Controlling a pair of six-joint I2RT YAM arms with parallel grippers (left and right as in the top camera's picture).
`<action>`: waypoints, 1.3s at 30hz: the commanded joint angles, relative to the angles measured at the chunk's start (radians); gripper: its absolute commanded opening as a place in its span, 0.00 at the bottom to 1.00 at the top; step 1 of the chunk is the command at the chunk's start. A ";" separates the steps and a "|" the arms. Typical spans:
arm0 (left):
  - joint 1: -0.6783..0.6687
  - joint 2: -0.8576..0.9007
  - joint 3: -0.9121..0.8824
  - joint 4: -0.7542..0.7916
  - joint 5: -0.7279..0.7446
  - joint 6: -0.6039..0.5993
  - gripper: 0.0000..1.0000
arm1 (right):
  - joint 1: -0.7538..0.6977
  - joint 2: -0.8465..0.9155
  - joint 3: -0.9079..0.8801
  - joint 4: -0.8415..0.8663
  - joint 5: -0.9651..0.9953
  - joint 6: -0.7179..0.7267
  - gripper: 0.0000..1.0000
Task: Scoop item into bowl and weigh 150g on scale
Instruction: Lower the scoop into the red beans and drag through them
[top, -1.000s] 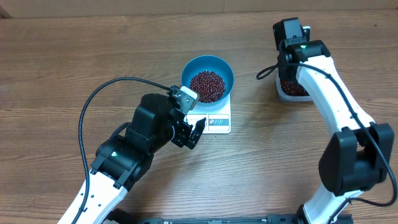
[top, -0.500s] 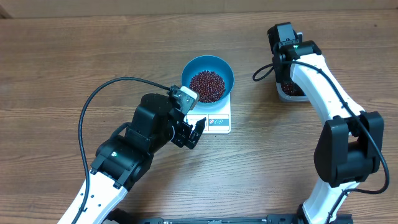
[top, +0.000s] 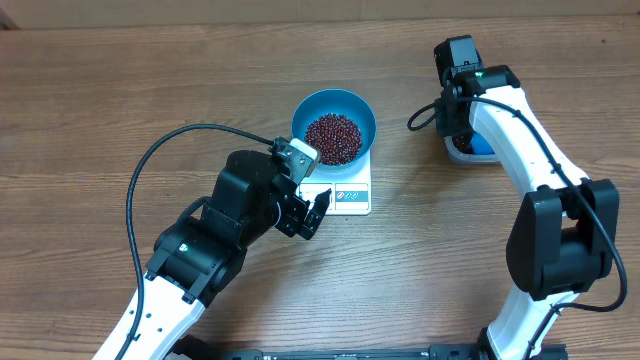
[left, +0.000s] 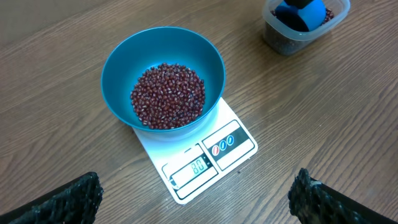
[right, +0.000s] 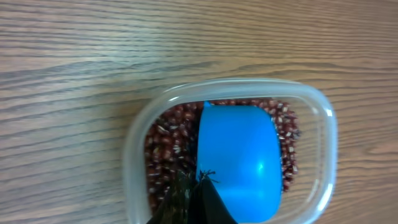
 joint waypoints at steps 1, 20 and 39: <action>0.002 0.004 -0.005 -0.003 0.003 -0.009 1.00 | -0.002 0.015 -0.008 0.013 -0.100 0.004 0.04; 0.002 0.004 -0.005 -0.003 0.004 -0.009 0.99 | -0.122 -0.048 0.008 0.053 -0.296 0.019 0.04; 0.002 0.004 -0.005 -0.003 0.004 -0.009 1.00 | -0.354 -0.048 0.008 0.023 -0.795 -0.008 0.04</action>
